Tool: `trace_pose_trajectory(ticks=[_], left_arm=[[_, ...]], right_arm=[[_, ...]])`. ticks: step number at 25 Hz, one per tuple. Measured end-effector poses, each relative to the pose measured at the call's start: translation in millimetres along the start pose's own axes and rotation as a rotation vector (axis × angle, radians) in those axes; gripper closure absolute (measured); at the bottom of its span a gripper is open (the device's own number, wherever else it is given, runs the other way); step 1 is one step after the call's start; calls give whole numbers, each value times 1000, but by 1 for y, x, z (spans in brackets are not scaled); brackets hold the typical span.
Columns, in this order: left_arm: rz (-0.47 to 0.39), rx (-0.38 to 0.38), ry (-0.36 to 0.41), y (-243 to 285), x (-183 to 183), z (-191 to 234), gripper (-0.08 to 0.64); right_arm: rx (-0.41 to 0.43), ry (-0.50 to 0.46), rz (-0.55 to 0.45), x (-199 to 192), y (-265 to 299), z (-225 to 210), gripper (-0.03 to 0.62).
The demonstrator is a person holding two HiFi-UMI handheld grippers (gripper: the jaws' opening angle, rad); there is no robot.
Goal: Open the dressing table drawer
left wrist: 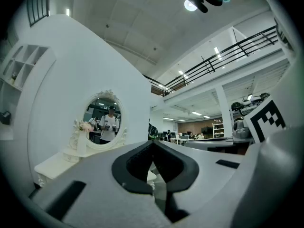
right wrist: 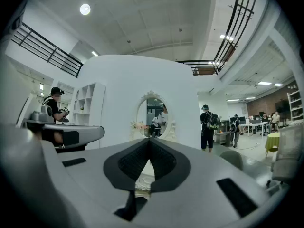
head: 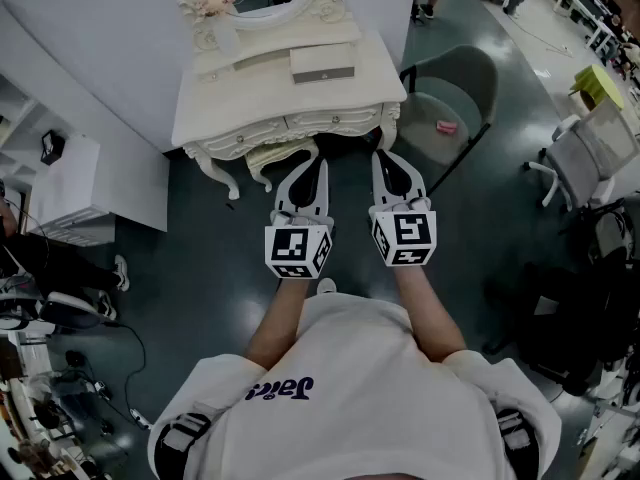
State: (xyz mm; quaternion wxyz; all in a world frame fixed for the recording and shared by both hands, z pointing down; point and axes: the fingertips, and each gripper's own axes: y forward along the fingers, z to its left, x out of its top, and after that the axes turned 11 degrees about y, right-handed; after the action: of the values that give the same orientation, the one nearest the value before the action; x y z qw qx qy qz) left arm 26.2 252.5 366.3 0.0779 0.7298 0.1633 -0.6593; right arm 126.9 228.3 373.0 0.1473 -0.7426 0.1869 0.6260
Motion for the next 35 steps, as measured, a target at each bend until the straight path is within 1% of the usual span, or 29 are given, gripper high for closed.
trace_pose_trajectory(ticks=[3,6,9,11,15,18,24,27,29,31,34,35], left_arm=[[5,7,-2,3,-5,16,546],[13,18,-2,7,-11,34,546],[18,28,-6,10,-18,56,546],[23,37,-11,11,-24,72,546],[45,36,-30,19,-39,103,546],[53,17,-52,25,-49,117,546],[42,-48,-89,56,-71,130,546],[55,-51,-108,79,-86,137,546],[62,-51,-115,102,-95,141,546],[71,-49,-99,128,-101,145,546],[100,-32,-20,172,-106,157,546],[109,-30,-6,188,-107,161,546]], right_arm=[[-3,2,0,-3,14,8,583],[-24,44,13,-10,30,5,583],[-92,111,32,-18,47,-15,582],[-134,135,32,-21,58,-25,581],[-164,150,37,-25,85,-20,581],[-141,133,60,-33,105,0,581],[-54,79,130,-58,153,35,581],[-24,64,152,-65,176,34,581],[-14,62,160,-67,195,24,581],[0,72,162,-67,219,9,581],[24,112,165,-64,265,-12,581],[30,127,163,-61,281,-20,581]])
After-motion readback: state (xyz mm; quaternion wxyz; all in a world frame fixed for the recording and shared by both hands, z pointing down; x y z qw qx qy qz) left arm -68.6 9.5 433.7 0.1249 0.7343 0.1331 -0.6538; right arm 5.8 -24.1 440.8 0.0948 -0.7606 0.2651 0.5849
